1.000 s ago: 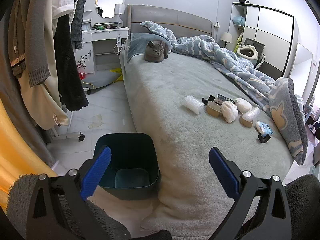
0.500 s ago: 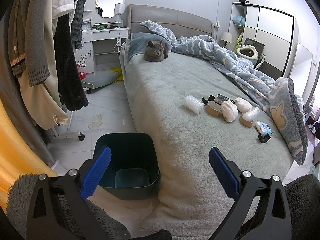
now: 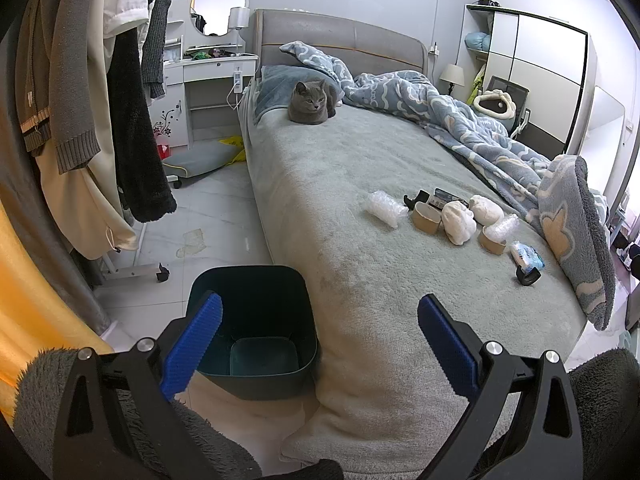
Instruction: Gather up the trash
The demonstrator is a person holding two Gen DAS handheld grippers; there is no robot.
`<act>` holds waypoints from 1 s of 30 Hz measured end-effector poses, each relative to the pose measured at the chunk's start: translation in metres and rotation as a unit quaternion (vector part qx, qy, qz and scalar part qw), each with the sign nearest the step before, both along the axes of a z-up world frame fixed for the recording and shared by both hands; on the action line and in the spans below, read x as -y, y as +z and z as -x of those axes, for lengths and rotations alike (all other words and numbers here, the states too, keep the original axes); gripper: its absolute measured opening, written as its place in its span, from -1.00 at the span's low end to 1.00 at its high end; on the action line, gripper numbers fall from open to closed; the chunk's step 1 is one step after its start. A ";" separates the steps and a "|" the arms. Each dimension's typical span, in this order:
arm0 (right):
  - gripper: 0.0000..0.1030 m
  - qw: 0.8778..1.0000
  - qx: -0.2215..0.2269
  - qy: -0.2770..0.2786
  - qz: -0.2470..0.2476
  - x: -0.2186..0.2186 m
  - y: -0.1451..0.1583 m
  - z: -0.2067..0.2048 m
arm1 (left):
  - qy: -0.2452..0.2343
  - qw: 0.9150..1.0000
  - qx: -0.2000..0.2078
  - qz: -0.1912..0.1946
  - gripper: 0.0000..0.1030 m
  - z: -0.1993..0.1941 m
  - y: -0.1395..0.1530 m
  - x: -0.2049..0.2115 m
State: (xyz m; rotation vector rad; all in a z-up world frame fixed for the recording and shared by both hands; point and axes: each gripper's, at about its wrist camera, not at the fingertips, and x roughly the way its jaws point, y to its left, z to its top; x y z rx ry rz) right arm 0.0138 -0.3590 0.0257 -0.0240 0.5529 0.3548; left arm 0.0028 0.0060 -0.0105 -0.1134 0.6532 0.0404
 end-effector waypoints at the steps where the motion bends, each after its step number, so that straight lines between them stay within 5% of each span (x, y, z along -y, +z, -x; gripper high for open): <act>1: 0.94 1.000 0.000 0.000 0.000 0.000 0.000 0.000 | 0.000 1.000 -0.001 0.000 0.94 0.001 0.006 0.003; 30: 0.94 1.000 -0.012 -0.005 0.007 -0.003 0.000 -0.002 | -0.001 1.000 0.000 0.001 0.94 0.003 0.005 0.005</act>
